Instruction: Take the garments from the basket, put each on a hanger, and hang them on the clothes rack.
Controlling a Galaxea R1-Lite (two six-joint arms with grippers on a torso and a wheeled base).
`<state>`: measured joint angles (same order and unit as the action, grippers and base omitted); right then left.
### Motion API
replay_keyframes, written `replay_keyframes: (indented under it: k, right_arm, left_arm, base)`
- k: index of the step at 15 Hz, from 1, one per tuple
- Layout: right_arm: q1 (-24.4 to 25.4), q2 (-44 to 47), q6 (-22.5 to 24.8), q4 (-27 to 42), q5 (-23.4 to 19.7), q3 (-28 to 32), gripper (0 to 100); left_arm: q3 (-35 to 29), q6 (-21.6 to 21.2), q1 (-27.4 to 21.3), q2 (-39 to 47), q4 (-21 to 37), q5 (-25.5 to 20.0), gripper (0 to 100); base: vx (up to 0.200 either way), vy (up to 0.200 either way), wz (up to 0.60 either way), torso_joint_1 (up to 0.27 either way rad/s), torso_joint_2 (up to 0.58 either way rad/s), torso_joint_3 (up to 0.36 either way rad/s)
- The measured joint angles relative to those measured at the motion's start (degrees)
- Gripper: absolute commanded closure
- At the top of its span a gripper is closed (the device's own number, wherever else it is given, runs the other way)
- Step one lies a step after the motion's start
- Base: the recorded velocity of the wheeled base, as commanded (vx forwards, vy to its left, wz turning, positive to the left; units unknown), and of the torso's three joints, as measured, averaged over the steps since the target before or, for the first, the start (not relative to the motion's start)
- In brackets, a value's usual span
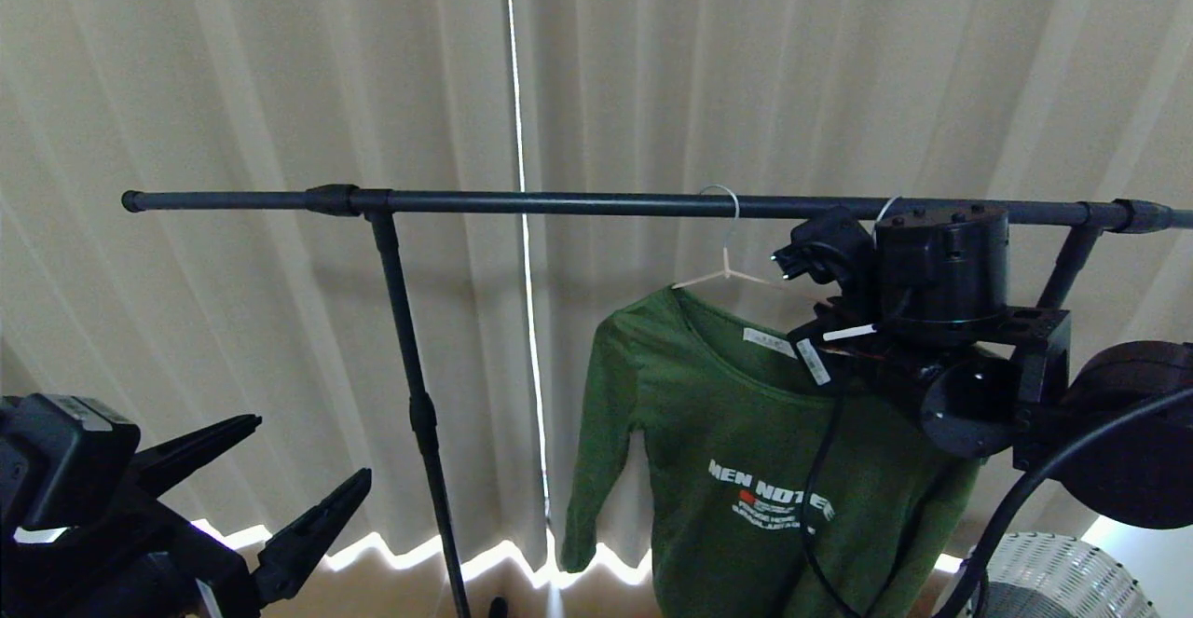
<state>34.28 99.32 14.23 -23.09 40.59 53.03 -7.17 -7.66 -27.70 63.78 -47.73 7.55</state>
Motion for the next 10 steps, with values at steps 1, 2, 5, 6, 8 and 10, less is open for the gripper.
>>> replay_keyframes:
  k: [1,2,5,6,8,10]
  right_arm:
    - [0.37,0.07,0.00,0.00,0.00,-0.02,100]
    - [0.59,0.16,0.02,0.00,0.00,-0.02,100]
    - [0.74,0.29,-0.02,0.00,0.00,-0.22,100]
    - [0.74,0.38,-0.02,0.00,0.00,-0.17,100]
    - [0.78,0.54,-0.02,0.07,-0.01,0.06,100]
    - [1.16,0.57,-0.06,-0.04,-0.23,0.02,0]
  left_arm:
    - [0.10,-0.04,0.00,0.00,0.05,0.00,0]
    - [0.10,-0.04,0.00,-0.04,0.05,0.00,0]
    - [0.10,-0.11,0.02,-0.11,0.02,0.00,0]
    - [0.10,-0.15,0.02,-0.11,0.02,0.00,0]
    - [0.09,-0.15,0.00,-0.20,0.05,0.00,0]
    - [0.06,-0.15,0.00,-0.50,0.02,0.00,0]
  base:
    - [0.000,0.000,0.00,0.000,0.00,0.000]
    - [0.000,0.000,0.00,0.000,0.00,0.000]
    - [0.000,0.000,0.00,0.000,0.00,0.000]
    - [0.000,0.000,0.00,0.000,0.00,0.000]
    - [0.000,0.000,0.00,0.000,0.00,0.000]
    - [0.000,0.000,0.00,0.000,0.00,0.000]
